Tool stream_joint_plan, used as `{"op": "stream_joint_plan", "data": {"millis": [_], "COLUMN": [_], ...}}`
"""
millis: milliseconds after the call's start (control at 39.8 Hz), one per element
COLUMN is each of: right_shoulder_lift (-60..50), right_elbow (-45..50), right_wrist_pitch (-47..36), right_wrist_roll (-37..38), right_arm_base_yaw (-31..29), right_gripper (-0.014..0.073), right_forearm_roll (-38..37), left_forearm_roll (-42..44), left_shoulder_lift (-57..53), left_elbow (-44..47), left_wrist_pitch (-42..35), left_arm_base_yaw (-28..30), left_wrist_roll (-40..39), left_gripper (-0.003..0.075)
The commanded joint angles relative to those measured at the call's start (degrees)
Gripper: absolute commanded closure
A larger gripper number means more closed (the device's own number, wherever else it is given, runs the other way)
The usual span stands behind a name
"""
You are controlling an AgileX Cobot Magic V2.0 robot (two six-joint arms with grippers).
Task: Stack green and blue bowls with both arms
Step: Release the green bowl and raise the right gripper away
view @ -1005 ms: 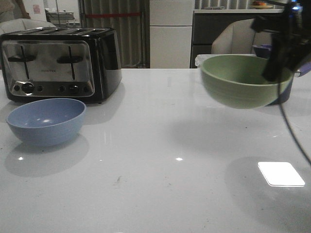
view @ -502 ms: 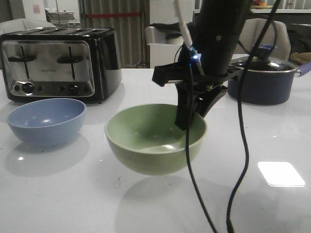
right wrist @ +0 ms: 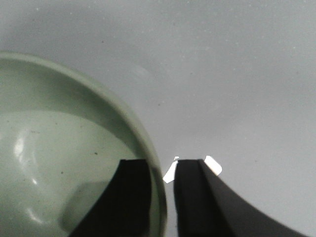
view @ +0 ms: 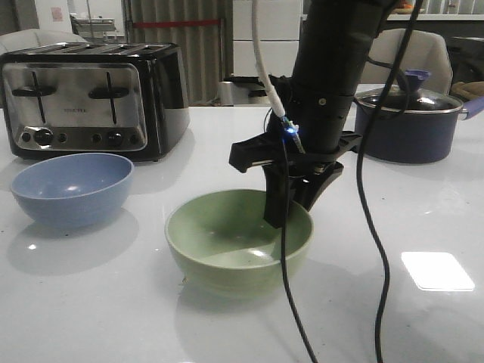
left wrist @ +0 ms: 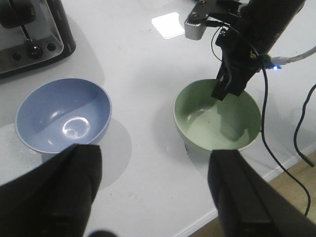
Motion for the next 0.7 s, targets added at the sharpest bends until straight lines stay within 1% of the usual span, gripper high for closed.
{"op": "stream_joint_plan", "data": {"millis": [0,50,151,301,427,553,678], "right_shoulder_lift": [-3.0,-3.2,-4.7,-10.2,-17.5,-26.5,-36.3], "right_elbow": [-1.9,-2.1,-2.1,-2.1,-0.8,3.1,8.4], "right_wrist_pitch": [-1.7,-1.5,-1.5,-1.2,-1.1,-1.6,-2.3], "right_wrist_roll": [0.1,0.1,0.1,0.1,-0.9,-1.5,-1.5], "right_arm_base_yaw": [0.0,0.0,0.0,0.1,1.0,2.9,3.2], "right_gripper": [0.0200,0.0187,0.0187,0.0187,0.0187,0.0187,0.0187], "right_forearm_roll": [0.1,0.1,0.1,0.2,0.1,-0.9,-1.9], "left_forearm_roll": [-0.8,-0.8,-0.8,-0.8,-0.8,-0.8,-0.8], "left_shoulder_lift": [0.1,0.1,0.1,0.1,0.1,0.1,0.1], "left_elbow": [-1.6,-1.6,-1.6,-1.6,-1.6,-1.6,-1.6], "left_wrist_pitch": [-4.3,-4.3,-4.3,-4.3,-4.3,-4.3,-4.3], "left_arm_base_yaw": [-0.5,-0.5,-0.5,-0.5,-0.5,-0.5,-0.5], "left_wrist_roll": [0.0,0.0,0.0,0.0,0.0,0.0,0.0], "left_gripper": [0.0212,0.0212,0.0212,0.0212,0.0212,0.0212,0.0212]}}
